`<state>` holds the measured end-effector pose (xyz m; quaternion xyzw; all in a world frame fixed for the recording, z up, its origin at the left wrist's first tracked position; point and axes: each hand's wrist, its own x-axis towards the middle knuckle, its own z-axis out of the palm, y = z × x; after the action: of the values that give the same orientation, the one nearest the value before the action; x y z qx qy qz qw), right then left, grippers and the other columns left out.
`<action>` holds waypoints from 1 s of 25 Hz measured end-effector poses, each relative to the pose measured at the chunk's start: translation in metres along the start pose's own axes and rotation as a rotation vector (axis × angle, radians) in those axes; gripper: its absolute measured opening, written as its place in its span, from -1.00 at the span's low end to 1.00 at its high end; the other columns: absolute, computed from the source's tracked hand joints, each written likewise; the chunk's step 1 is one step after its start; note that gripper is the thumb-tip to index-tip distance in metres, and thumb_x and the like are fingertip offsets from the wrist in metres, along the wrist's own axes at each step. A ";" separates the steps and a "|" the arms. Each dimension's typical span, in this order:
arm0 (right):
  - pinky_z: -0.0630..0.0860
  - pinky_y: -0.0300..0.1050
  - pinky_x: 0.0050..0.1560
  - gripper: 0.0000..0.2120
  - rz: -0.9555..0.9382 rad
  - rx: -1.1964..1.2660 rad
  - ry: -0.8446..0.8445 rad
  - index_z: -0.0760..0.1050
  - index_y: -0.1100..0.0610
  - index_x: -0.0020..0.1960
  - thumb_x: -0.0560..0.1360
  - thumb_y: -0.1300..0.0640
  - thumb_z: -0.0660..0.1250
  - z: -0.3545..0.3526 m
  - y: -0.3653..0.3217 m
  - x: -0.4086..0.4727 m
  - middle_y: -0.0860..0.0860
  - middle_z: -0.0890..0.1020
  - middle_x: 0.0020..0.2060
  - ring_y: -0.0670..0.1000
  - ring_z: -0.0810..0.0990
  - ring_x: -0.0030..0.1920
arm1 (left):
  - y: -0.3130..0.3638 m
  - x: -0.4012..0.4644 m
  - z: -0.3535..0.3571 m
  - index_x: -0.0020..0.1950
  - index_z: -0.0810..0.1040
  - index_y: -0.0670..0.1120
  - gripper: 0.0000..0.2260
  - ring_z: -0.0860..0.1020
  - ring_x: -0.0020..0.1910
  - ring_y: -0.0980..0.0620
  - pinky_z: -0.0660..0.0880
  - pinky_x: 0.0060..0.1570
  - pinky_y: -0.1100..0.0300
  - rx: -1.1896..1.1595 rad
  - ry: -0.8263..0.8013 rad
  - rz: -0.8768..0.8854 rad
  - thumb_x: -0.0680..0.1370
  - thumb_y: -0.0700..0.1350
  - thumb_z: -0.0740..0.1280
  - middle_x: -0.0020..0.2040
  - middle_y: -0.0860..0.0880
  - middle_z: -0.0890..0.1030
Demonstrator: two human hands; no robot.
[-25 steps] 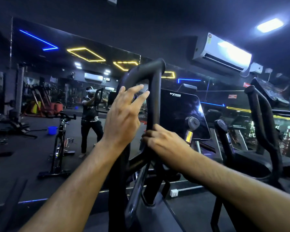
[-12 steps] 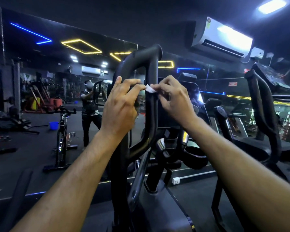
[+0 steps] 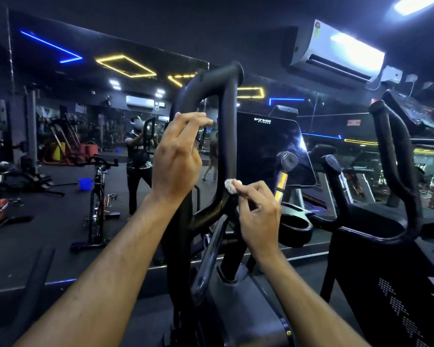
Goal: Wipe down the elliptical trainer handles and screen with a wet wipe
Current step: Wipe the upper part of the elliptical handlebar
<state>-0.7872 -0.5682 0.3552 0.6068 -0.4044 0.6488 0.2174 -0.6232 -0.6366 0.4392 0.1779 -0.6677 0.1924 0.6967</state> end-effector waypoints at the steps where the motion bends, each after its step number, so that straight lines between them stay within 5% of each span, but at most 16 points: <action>1: 0.59 -0.24 -0.03 -0.75 0.013 0.011 0.004 0.68 0.22 0.15 0.53 0.42 0.40 0.000 -0.004 -0.011 0.00 0.59 -0.17 -0.07 0.63 -0.12 | 0.000 0.000 -0.001 0.26 0.62 -0.23 -0.62 0.58 0.26 -0.05 0.54 0.30 -0.19 -0.001 0.002 -0.002 0.61 -0.46 0.11 0.25 -0.17 0.64; 10: 0.44 -0.33 -0.17 -0.75 0.009 -0.022 -0.133 0.70 0.15 0.13 0.51 0.34 0.40 -0.006 -0.037 -0.040 -0.05 0.52 -0.23 -0.13 0.51 -0.25 | 0.022 -0.035 -0.023 0.30 0.59 -0.28 -0.57 0.52 0.35 -0.01 0.37 0.39 0.33 -0.152 0.115 -0.226 0.55 -0.55 0.13 0.30 -0.19 0.60; 12: 0.43 -0.37 -0.14 -0.77 -0.060 -0.128 -0.137 0.68 0.16 0.15 0.53 0.29 0.38 -0.018 -0.032 -0.001 -0.02 0.55 -0.20 -0.11 0.49 -0.24 | 0.023 -0.054 -0.030 0.33 0.56 -0.25 -0.55 0.52 0.37 -0.02 0.38 0.39 0.29 -0.205 0.175 -0.356 0.53 -0.53 0.14 0.32 -0.16 0.58; 15: 0.55 -0.09 -0.24 -0.84 -0.194 -0.384 -0.350 0.61 0.17 0.09 0.54 0.21 0.33 -0.015 -0.028 0.047 0.02 0.57 -0.15 0.06 0.57 -0.24 | 0.015 -0.081 -0.030 0.39 0.52 -0.17 -0.57 0.51 0.37 0.05 0.44 0.42 0.12 -0.283 0.200 -0.525 0.57 -0.45 0.17 0.34 -0.06 0.56; 18: 0.46 -0.12 -0.30 -0.91 -0.290 -0.489 -0.506 0.57 0.19 0.00 0.52 0.20 0.33 -0.004 -0.032 0.034 0.06 0.57 -0.14 0.13 0.58 -0.23 | 0.012 -0.102 -0.025 0.41 0.49 -0.17 -0.64 0.51 0.36 0.08 0.44 0.42 0.08 -0.319 0.171 -0.608 0.65 -0.38 0.18 0.34 -0.03 0.55; 25: 0.45 -0.11 -0.22 -0.91 -0.121 -0.440 -0.547 0.54 0.19 0.02 0.61 0.19 0.29 0.014 -0.068 -0.022 0.06 0.59 -0.10 0.11 0.60 -0.16 | 0.011 -0.105 -0.021 0.45 0.43 -0.20 -0.68 0.50 0.40 0.02 0.40 0.46 0.07 -0.431 0.189 -0.625 0.71 -0.31 0.11 0.39 -0.12 0.54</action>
<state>-0.7223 -0.5347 0.3508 0.7194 -0.5412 0.3457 0.2646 -0.6138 -0.6200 0.3334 0.2037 -0.5393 -0.1583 0.8016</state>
